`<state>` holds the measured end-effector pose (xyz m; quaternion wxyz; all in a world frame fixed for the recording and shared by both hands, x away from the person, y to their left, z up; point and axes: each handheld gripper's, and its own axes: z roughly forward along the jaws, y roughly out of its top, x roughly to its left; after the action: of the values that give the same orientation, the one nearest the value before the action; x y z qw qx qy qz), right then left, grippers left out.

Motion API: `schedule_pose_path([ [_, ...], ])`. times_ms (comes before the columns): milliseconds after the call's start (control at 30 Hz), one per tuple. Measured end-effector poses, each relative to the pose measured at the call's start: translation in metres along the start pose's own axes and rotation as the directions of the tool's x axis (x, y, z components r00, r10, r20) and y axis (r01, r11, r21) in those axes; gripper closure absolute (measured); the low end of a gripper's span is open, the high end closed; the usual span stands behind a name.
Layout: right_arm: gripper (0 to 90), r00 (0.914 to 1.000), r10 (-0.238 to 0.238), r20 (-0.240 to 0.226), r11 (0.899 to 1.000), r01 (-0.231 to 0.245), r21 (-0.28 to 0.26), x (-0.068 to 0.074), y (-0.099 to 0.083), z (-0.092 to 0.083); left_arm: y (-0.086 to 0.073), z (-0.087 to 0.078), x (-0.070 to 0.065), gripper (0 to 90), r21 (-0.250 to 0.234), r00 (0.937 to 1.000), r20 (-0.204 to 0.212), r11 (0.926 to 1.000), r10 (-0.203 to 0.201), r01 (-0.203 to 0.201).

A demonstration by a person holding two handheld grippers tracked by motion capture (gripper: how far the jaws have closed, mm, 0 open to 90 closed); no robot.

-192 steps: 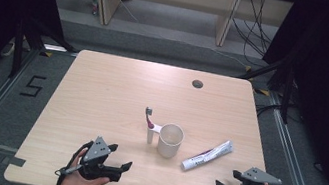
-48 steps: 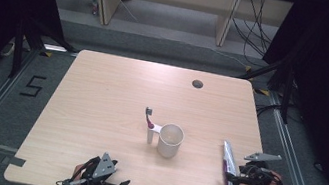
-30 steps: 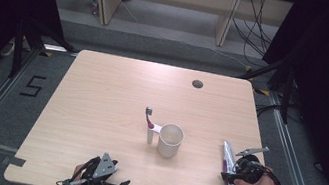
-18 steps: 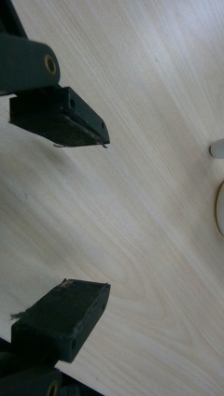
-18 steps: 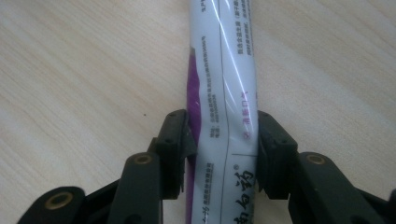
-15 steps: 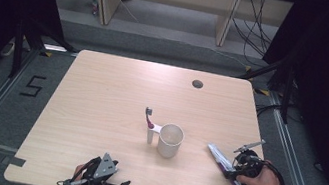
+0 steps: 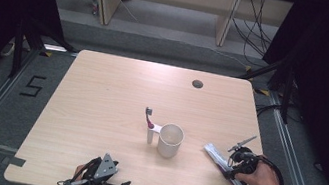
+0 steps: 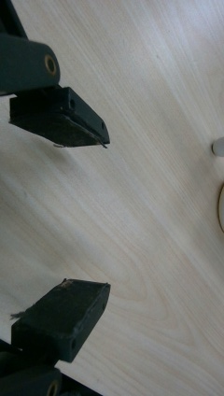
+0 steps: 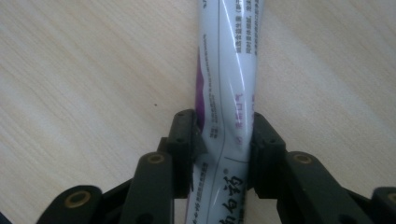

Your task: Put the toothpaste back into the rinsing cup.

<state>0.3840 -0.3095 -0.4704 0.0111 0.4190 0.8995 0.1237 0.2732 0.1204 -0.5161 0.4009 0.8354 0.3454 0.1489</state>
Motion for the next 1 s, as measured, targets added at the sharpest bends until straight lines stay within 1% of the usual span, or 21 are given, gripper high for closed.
schedule_pose_path([
  [67, 69.5, 1.0000, 0.003, -0.004, 1.000, -0.003, 0.014, 0.001, 0.001, 0.000, 0.000, 0.000, 0.000, 23.1, 0.000, 1.0000, 0.000, 1.0000, 0.001, -0.001],
  [133, 70.8, 0.9995, -0.033, -0.001, 0.999, 0.033, 0.013, 0.001, 0.003, 0.001, 0.000, 0.000, -0.001, 23.1, 0.003, 1.0000, 0.001, 1.0000, 0.002, -0.002],
  [167, 71.2, 0.9998, -0.018, -0.004, 1.000, 0.018, 0.023, 0.003, 0.004, 0.001, 0.000, 0.000, -0.001, 23.1, 0.001, 1.0000, 0.004, 1.0000, 0.000, 0.000],
  [200, 71.3, 0.9996, -0.029, -0.004, 0.999, 0.029, 0.031, 0.003, 0.005, 0.001, 0.000, 0.001, -0.002, 23.1, -0.003, 1.0000, 0.002, 1.0000, -0.007, 0.007],
  [267, 71.8, 0.9993, -0.037, 0.001, 0.999, 0.037, 0.039, 0.003, 0.008, 0.002, 0.000, 0.001, -0.001, 23.2, 0.004, 1.0000, 0.000, 1.0000, 0.003, -0.003],
  [300, 72.0, 0.9998, -0.022, 0.002, 0.998, 0.021, 0.053, 0.004, 0.009, 0.002, 0.000, 0.001, -0.001, 23.2, 0.003, 1.0000, 0.001, 1.0000, 0.003, -0.003],
  [367, 72.2, 0.9990, -0.045, 0.003, 0.998, 0.045, 0.046, 0.003, 0.011, 0.003, 0.000, 0.001, -0.001, 23.1, -0.003, 1.0000, 0.005, 1.0000, -0.006, 0.006],
  [467, 72.0, 0.9993, -0.037, 0.002, 0.997, 0.037, 0.061, 0.005, 0.015, 0.004, 0.000, 0.001, -0.001, 23.2, 0.002, 1.0000, 0.005, 1.0000, 0.000, 0.000],
  [533, 71.2, 0.9980, -0.062, 0.011, 0.996, 0.061, 0.064, 0.004, 0.017, 0.005, 0.000, 0.002, -0.002, 23.2, -0.002, 1.0000, 0.007, 1.0000, -0.003, 0.003],
  [567, 70.7, 0.9985, -0.052, 0.018, 0.996, 0.051, 0.071, 0.005, 0.018, 0.005, 0.000, 0.001, 0.000, 23.2, 0.014, 0.9998, 0.003, 0.9998, 0.017, -0.017],
  [600, 70.1, 0.9982, -0.055, 0.025, 0.996, 0.053, 0.077, 0.005, 0.019, 0.005, 0.000, 0.002, -0.002, 23.2, 0.003, 0.9999, 0.013, 1.0000, 0.003, -0.003],
  [633, 69.4, 0.9968, -0.074, 0.028, 0.995, 0.072, 0.076, 0.005, 0.020, 0.005, 0.000, 0.001, -0.001, 23.1, 0.007, 0.9999, 0.015, 0.9999, 0.008, -0.008],
  [667, 69.0, 0.9972, -0.067, 0.034, 0.995, 0.064, 0.082, 0.006, 0.020, 0.005, 0.000, 0.002, -0.001, 23.2, 0.005, 0.9999, 0.014, 1.0000, 0.007, -0.007],
  [733, 68.1, 0.9957, -0.083, 0.040, 0.993, 0.079, 0.091, 0.005, 0.023, 0.006, 0.000, 0.002, -0.001, 23.2, 0.005, 0.9999, 0.011, 1.0000, 0.004, -0.004],
  [767, 68.0, 0.9954, -0.085, 0.045, 0.992, 0.081, 0.092, 0.006, 0.023, 0.007, 0.000, 0.002, 0.000, 23.2, 0.016, 0.9998, 0.007, 0.9997, 0.019, -0.019],
  [800, 68.2, 0.9936, -0.106, 0.039, 0.990, 0.102, 0.099, 0.005, 0.025, 0.007, 0.001, 0.002, -0.001, 23.2, 0.015, 0.9998, 0.007, 0.9997, 0.018, -0.018],
  [833, 68.1, 0.9954, -0.086, 0.041, 0.991, 0.082, 0.106, 0.007, 0.026, 0.007, 0.001, 0.002, -0.001, 23.2, 0.015, 0.9998, 0.007, 0.9997, 0.017, -0.017],
  [867, 68.1, 0.9937, -0.105, 0.038, 0.990, 0.101, 0.099, 0.006, 0.027, 0.008, 0.001, 0.002, -0.001, 23.2, 0.014, 0.9999, 0.006, 0.9998, 0.015, -0.015],
  [933, 67.9, 0.9930, -0.111, 0.039, 0.989, 0.107, 0.104, 0.005, 0.029, 0.009, 0.001, 0.002, -0.001, 23.2, 0.016, 0.9998, 0.007, 0.9997, 0.018, -0.018],
  [967, 67.6, 0.9949, -0.092, 0.041, 0.990, 0.087, 0.111, 0.006, 0.029, 0.009, 0.001, 0.002, 0.000, 23.2, 0.016, 0.9997, 0.007, 0.9996, 0.021, -0.021],
  [1000, 67.6, 0.9939, -0.099, 0.049, 0.989, 0.093, 0.118, 0.006, 0.030, 0.009, 0.001, 0.002, 0.000, 23.2, 0.016, 0.9998, 0.007, 0.9997, 0.021, -0.021],
])
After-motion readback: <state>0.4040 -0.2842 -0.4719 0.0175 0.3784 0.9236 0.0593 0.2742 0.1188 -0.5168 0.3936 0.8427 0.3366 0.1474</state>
